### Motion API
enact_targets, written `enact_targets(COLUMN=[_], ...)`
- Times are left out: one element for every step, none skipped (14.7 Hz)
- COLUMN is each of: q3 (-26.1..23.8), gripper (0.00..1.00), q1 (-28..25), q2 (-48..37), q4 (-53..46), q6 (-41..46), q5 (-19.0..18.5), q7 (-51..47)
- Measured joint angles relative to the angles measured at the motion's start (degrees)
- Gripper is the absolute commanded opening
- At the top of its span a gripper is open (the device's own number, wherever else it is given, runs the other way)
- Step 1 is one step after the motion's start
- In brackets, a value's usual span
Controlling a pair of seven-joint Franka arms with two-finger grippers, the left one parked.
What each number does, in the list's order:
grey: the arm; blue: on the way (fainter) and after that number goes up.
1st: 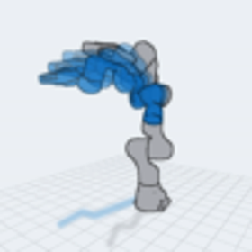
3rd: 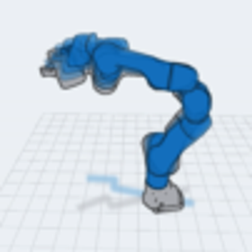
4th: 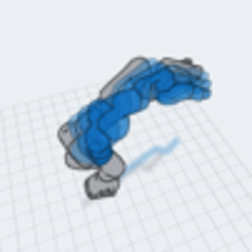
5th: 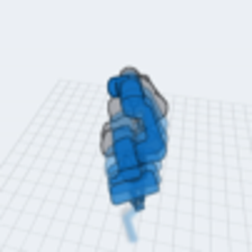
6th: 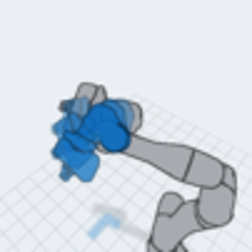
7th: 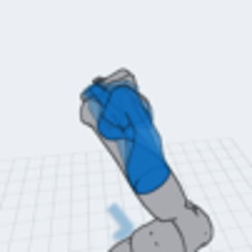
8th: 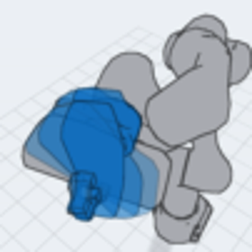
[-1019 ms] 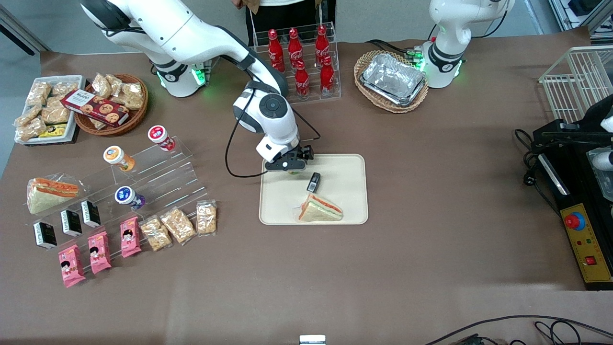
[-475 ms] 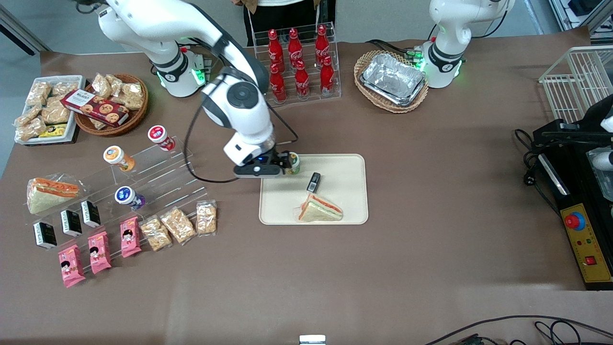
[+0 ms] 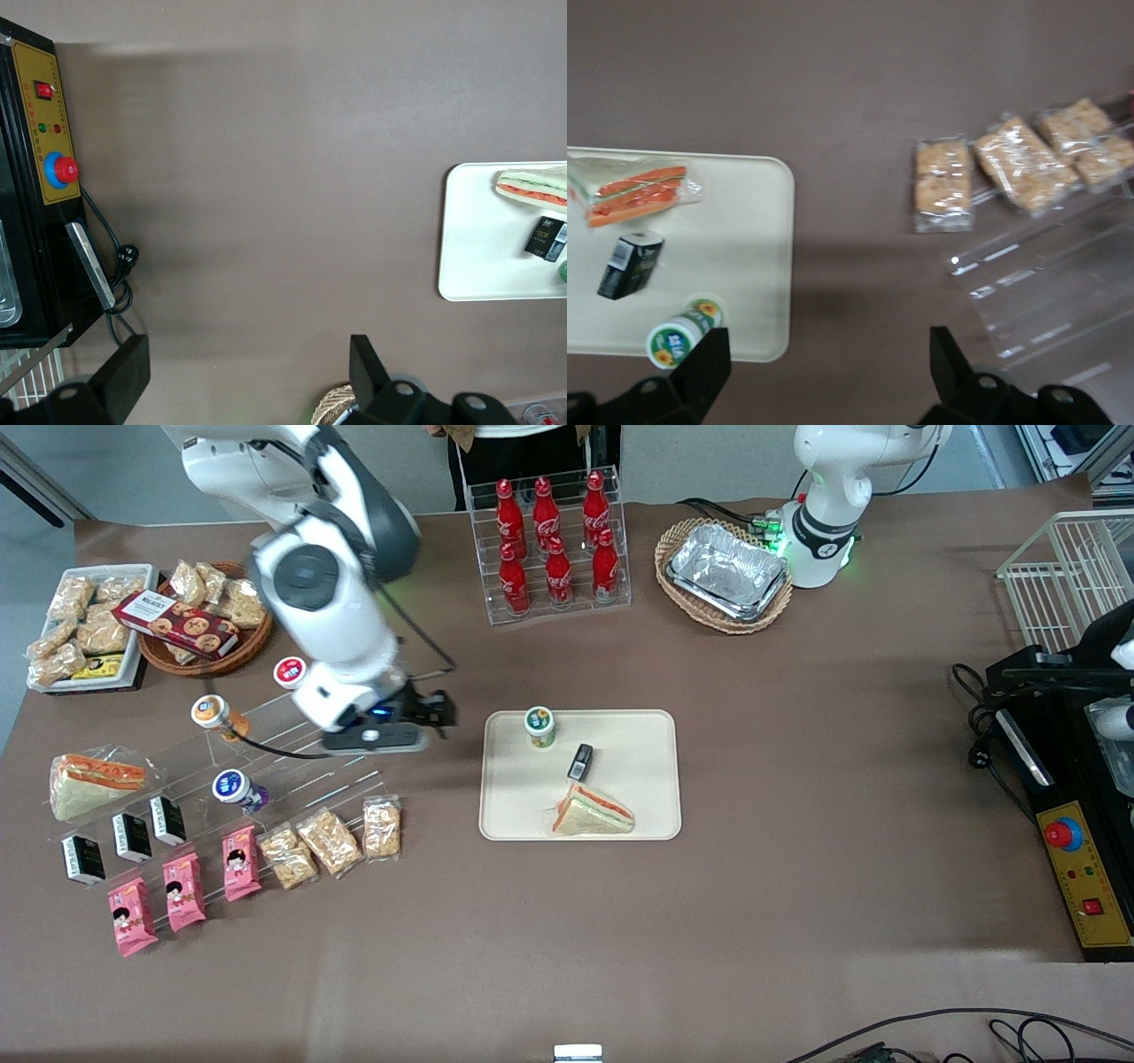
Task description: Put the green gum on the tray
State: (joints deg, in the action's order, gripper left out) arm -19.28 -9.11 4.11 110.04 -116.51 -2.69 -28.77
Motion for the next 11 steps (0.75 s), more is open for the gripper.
enact_targets(q3=[1.3, 3.1, 5.1, 7.3, 9.6, 11.8, 13.8, 15.7, 17.5, 19.1, 20.5], gripper=[1.0, 1.0, 1.0, 1.0, 1.0, 1.0, 1.0, 1.0, 1.0, 1.0, 1.0], q1=[0.6, 0.7, 0.8, 0.8, 0.8, 0.9, 0.9, 0.9, 1.0, 1.0, 1.0], q2=[-1.5, -3.0, -4.2, -5.5, -6.5, -7.5, -8.4, -9.1, -9.7, -10.0, -10.0], q4=[-0.4, -0.8, -1.3, -1.6, -1.8, -1.9, -2.0, -2.3, -3.1, -4.5, -6.5], q6=[2.4, 4.7, 7.0, 9.1, 11.0, 12.6, 14.0, 15.2, 16.6, 18.3, 20.6], q5=[1.3, 2.9, 4.3, 5.1, 5.5, 5.6, 5.7, 5.7, 5.8, 5.8, 5.8], q7=[2.4, 5.1, 7.9, 10.8, 13.5, 15.8, 17.9, 19.9, 21.8, 23.3, 24.2])
